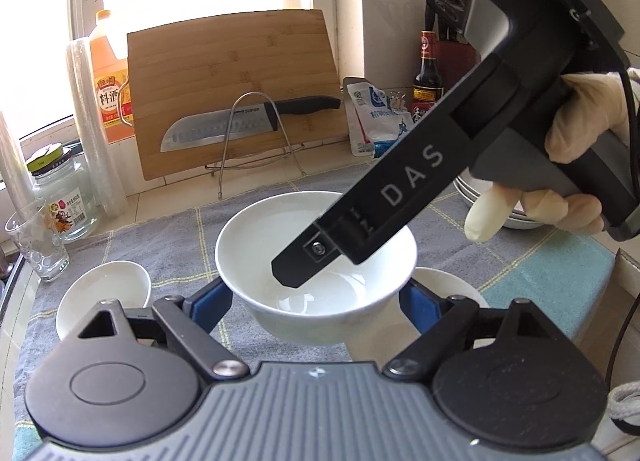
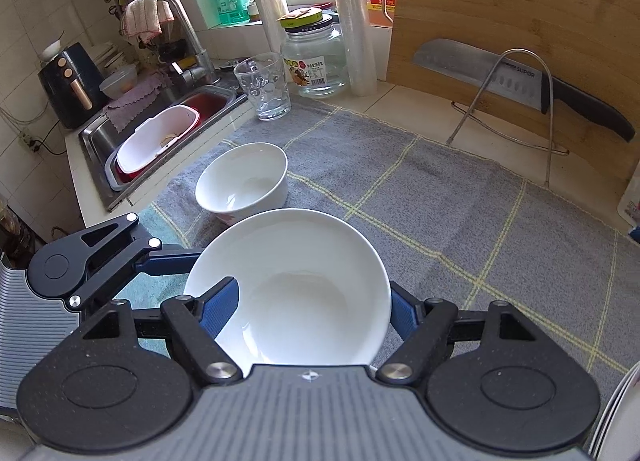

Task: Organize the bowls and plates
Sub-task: 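Lift the gripped white bowl with the right tool, then lower the held bowl with the right tool into another white bowl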

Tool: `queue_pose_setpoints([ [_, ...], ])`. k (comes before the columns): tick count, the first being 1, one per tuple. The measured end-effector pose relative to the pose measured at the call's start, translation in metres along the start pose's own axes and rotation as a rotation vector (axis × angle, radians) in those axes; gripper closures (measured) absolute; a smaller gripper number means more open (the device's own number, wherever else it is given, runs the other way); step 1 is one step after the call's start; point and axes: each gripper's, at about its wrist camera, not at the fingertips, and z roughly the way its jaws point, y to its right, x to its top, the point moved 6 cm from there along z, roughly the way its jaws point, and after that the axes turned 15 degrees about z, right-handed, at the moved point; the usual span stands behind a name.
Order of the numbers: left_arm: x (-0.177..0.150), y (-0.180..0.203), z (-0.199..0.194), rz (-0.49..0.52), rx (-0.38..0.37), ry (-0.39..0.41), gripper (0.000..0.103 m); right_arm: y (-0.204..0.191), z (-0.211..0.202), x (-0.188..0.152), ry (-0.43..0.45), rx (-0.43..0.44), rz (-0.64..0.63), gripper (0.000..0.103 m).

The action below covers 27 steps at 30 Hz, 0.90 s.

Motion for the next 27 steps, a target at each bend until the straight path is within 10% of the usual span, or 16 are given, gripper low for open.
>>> queue_pose_setpoints([
  [27,-0.002,0.046,0.004,0.060,-0.141,-0.022,0.013,0.028,-0.025,-0.053,-0.006,-0.079,0.100,0.020],
])
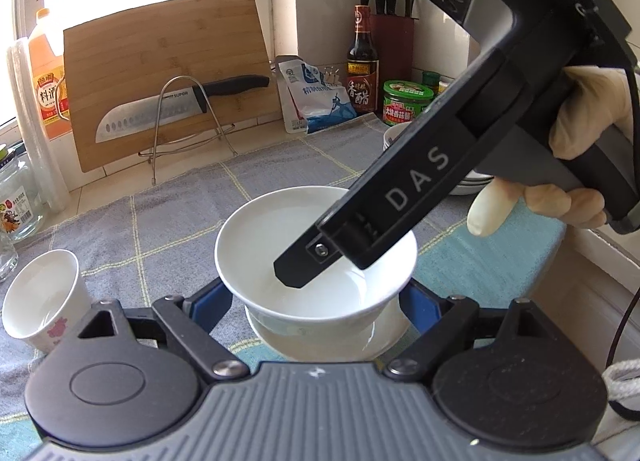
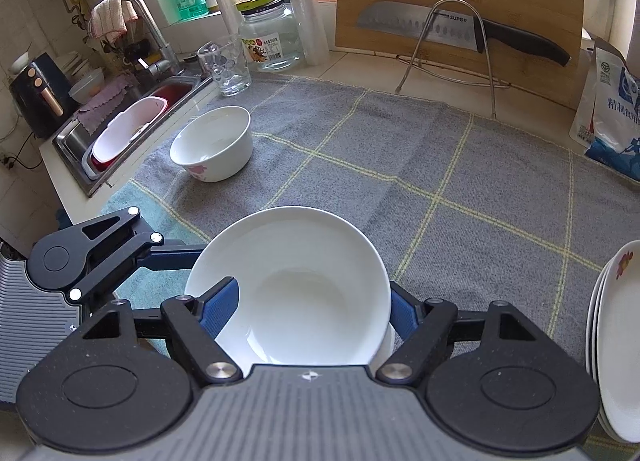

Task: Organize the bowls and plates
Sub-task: 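Lower the held bowl with the right tool into another white bowl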

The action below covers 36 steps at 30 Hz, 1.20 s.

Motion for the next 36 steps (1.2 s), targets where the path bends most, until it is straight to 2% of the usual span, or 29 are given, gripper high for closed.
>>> queue_pose_setpoints([
  [33,-0.003,0.004,0.012,-0.007,-0.036,-0.043,0.012,0.009,0.009,-0.009,-0.028,-0.014,0.013,0.020],
  [36,-0.005,0.003,0.012,-0.003,-0.043,-0.040,0.010,0.010,0.009,-0.009,-0.021,-0.016,0.012,0.016],
])
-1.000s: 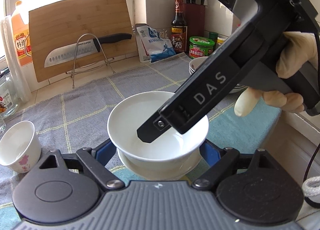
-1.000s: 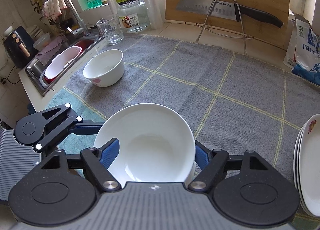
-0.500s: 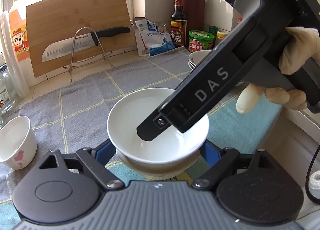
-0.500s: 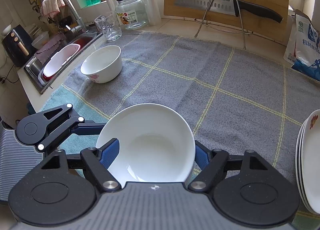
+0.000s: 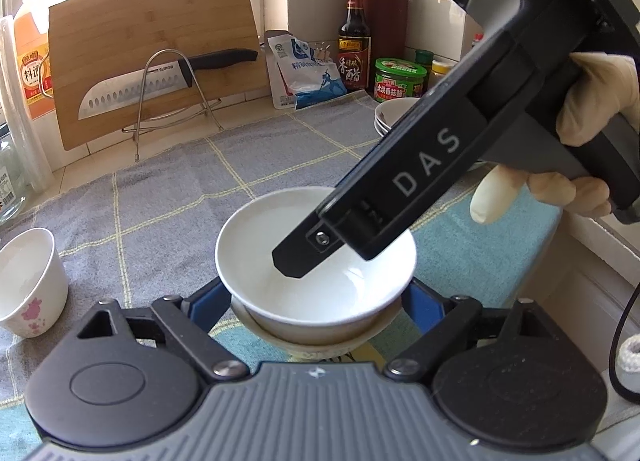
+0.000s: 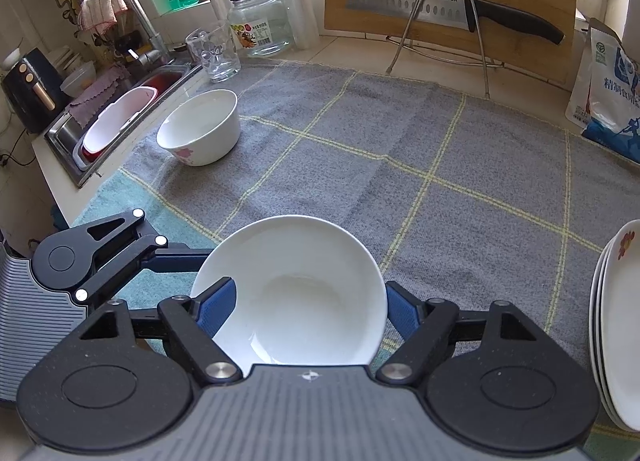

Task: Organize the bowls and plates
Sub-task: 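Lower the held bowl with the right tool into another white bowl, then open the right tool and withdraw it from the nested bowls, then move the right tool to the floral white bowl and grip its rim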

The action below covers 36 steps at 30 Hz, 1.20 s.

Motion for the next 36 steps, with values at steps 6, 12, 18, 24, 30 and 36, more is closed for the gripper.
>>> queue_pose_setpoints([
  [6,-0.002,0.002,-0.004,0.031,-0.007,0.003,0.007,-0.002,-0.006,0.004,0.021,0.021,-0.004,0.006],
  [12,-0.009,-0.005,-0.015,0.004,0.004,0.000,0.007,-0.013,-0.006,0.011,0.036,0.019,-0.040,0.003],
  [18,-0.024,-0.022,-0.030,-0.041,0.042,-0.009,0.007,-0.033,0.003,0.020,0.043,0.014,-0.109,0.000],
  [24,-0.043,-0.045,-0.044,-0.090,0.090,-0.016,0.007,-0.063,0.014,0.029,0.032,0.029,-0.181,0.000],
  [30,-0.061,-0.070,-0.052,-0.149,0.154,-0.027,0.007,-0.088,0.028,0.034,0.017,0.028,-0.249,0.000],
  [36,-0.079,-0.101,-0.054,-0.197,0.235,-0.047,0.007,-0.106,0.041,0.042,0.025,-0.024,-0.346,0.000],
])
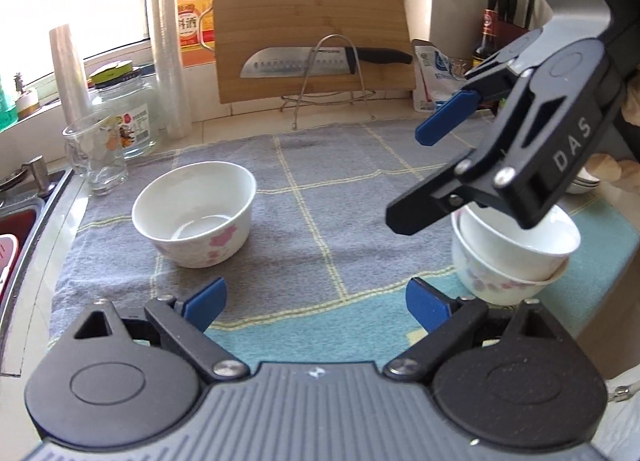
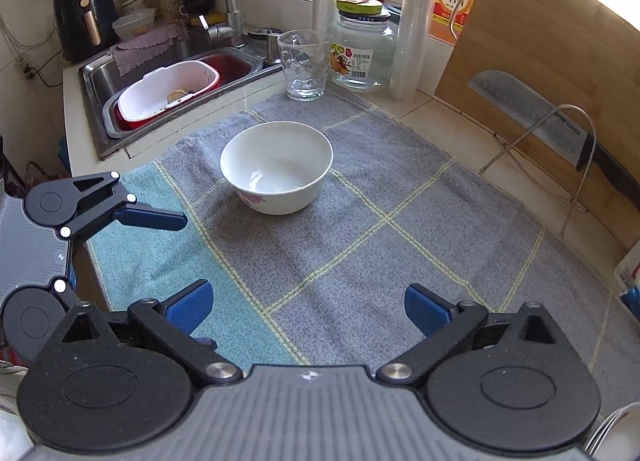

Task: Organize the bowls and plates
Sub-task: 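Move the right tool to the floral white bowl and grip its rim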

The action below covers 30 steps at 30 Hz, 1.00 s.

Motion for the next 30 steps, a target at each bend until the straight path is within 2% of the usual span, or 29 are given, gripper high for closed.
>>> queue_pose_setpoints([
  [6,-0.010,-0.033,0.011,-0.037,0.087,-0.018,0.007,-0.005,0.019,0.017,-0.012,-0.018,-0.049,0.000],
  [12,-0.017,-0.059,0.025,-0.058,0.147,-0.029,0.007,-0.012,0.042,0.038,-0.027,0.029,-0.067,0.000],
  [21,-0.015,-0.084,0.043,-0.084,0.173,-0.005,0.007,-0.029,0.077,0.069,-0.038,0.139,-0.075,0.000],
  [30,-0.011,-0.088,0.056,-0.077,0.147,0.008,0.007,-0.034,0.107,0.088,-0.080,0.180,-0.074,0.002],
])
